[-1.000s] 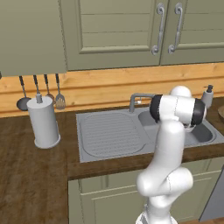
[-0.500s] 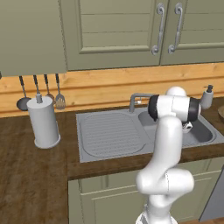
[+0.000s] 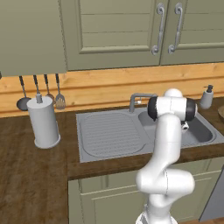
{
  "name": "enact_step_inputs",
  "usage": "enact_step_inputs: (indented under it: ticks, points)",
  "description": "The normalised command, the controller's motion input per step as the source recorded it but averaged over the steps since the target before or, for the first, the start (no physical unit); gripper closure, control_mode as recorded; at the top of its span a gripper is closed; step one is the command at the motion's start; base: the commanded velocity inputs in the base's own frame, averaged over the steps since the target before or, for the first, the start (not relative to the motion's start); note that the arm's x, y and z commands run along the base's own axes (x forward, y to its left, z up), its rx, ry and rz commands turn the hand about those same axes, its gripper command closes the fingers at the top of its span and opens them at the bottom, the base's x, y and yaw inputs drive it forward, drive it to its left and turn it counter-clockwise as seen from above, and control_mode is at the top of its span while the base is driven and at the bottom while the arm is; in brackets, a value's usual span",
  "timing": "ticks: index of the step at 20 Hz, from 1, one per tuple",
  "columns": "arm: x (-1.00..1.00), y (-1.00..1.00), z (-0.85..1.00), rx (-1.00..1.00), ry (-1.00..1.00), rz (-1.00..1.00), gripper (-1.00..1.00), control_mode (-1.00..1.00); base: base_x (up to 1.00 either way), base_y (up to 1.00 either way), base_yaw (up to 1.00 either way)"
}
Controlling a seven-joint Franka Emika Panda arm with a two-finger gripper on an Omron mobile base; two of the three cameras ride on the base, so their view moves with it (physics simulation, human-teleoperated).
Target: Pick the avocado from the sink and place it in the bowl. Then pick the bowl and place it in the microwave. Then close the microwave door and press the start button.
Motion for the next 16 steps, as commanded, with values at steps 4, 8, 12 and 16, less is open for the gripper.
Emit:
enact_step_inputs:
  ticks: [4,8,12,16]
  points:
    - [0.18,-0.27,-0.22,0.00,0.00,0.00,-1.00,-1.00,0.00,0.00,0.00]
    - [0.14,-0.05,-0.23,0.00,0.00,0.00,-1.00,-1.00,0.00,0.00,0.00]
    - [0.21,0.00,-0.23,0.00,0.00,0.00,-1.00,-1.00,0.00,0.00,0.00]
    - [0.21,0.00,-0.22,0.00,0.00,0.00,-1.00,-1.00,0.00,0.00,0.00]
